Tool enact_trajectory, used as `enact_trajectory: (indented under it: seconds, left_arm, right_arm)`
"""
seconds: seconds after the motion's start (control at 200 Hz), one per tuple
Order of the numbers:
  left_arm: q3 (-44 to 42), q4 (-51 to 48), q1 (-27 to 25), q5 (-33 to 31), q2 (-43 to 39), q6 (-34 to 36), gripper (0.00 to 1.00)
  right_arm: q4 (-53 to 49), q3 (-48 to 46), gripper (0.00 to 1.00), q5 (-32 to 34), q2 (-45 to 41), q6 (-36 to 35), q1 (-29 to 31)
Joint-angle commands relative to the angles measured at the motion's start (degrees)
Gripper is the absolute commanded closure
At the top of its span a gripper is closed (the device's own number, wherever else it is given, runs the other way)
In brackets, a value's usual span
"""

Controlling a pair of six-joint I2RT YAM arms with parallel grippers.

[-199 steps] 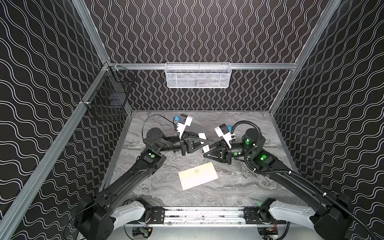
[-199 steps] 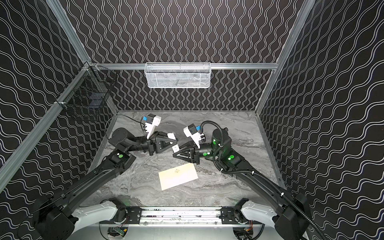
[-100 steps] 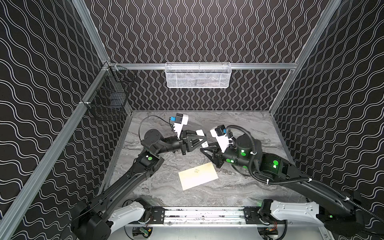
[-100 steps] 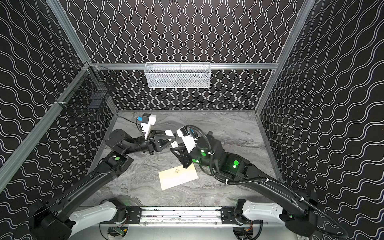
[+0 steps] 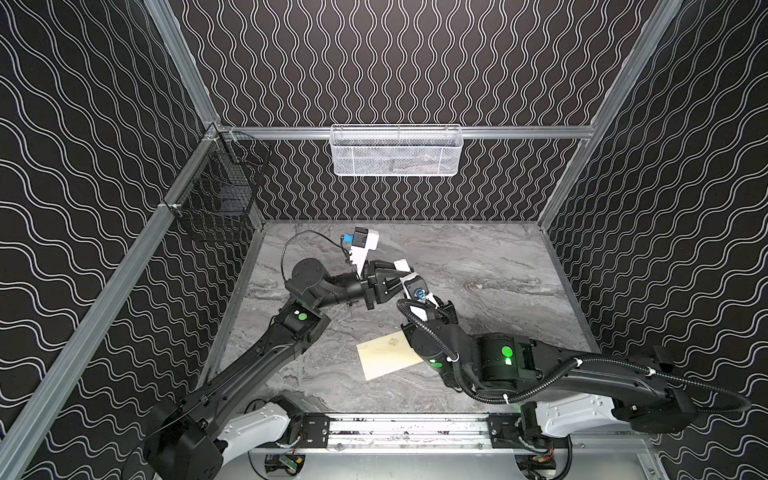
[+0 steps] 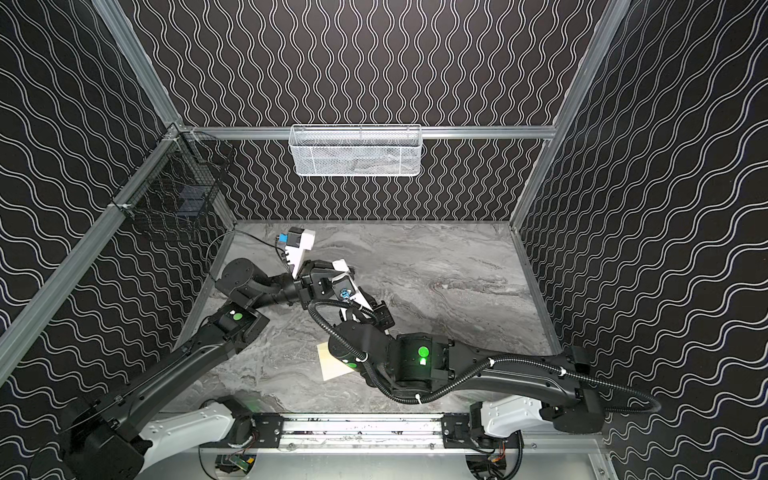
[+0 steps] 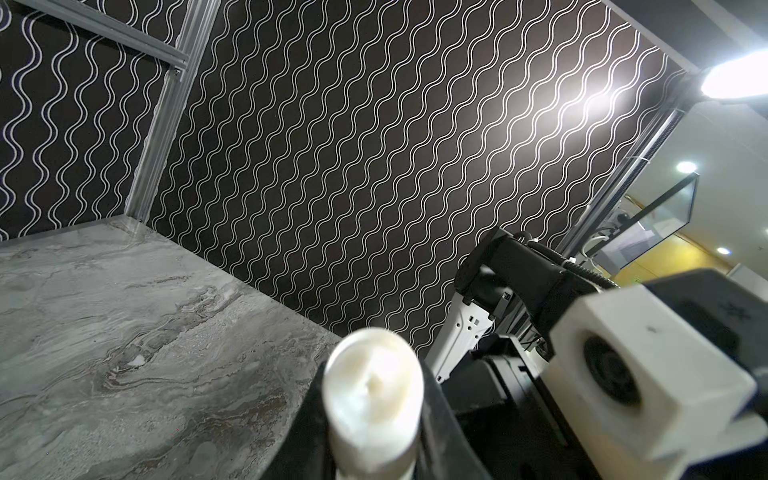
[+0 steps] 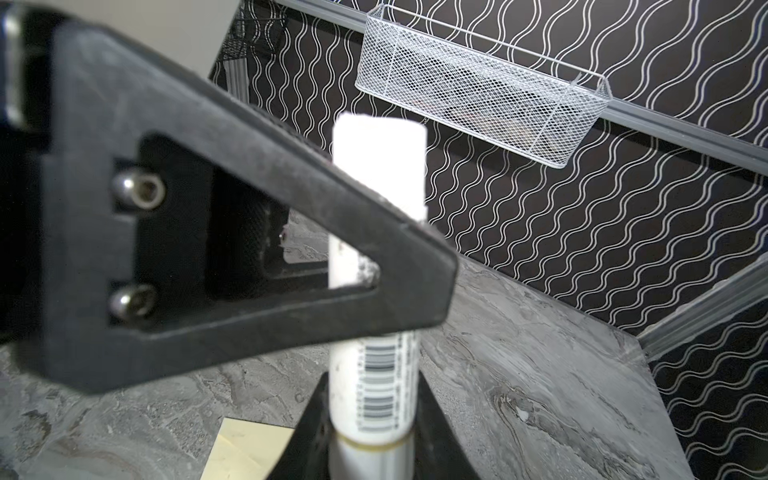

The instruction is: Place the letter into the envelope and seal it

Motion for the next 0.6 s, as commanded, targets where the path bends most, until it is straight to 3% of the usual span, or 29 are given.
enact_trajectory:
  seconds: [0.0,0.155,0.26,0.425,0.596]
  left_arm:
    - [-0.28,-9.88,0.47,-9.77,1.07,3.75,1.00]
    - [1.24,-10.13,0.60,-4.14,1.17,4.23,1.00]
    - [1.49,-6.77,0.68,1.77,1.94,2.68,1.00]
    - [0.05,4.26,0.54,7.28,3.97,-3.40,1.00]
    - [-0.32,8.67,-0.22,8.96,4.87,-5.76,1.00]
  right_arm:
    - [11.89,-2.55,0.65,-24.33,-5.65,-1.04,-2.52]
    - [12.36,-8.53,0.33,-71.02,-13.11,-1.06,-19.35]
    - [12.81,-10.40,0.28,-88.93,-15.56,-1.50,-30.22]
    - [17.19,-14.99,0.22,-102.14,-17.55,-0.25,-41.10]
    - [24.39,-18.29,0.22,-107.44,-15.98,3.17,-43.47]
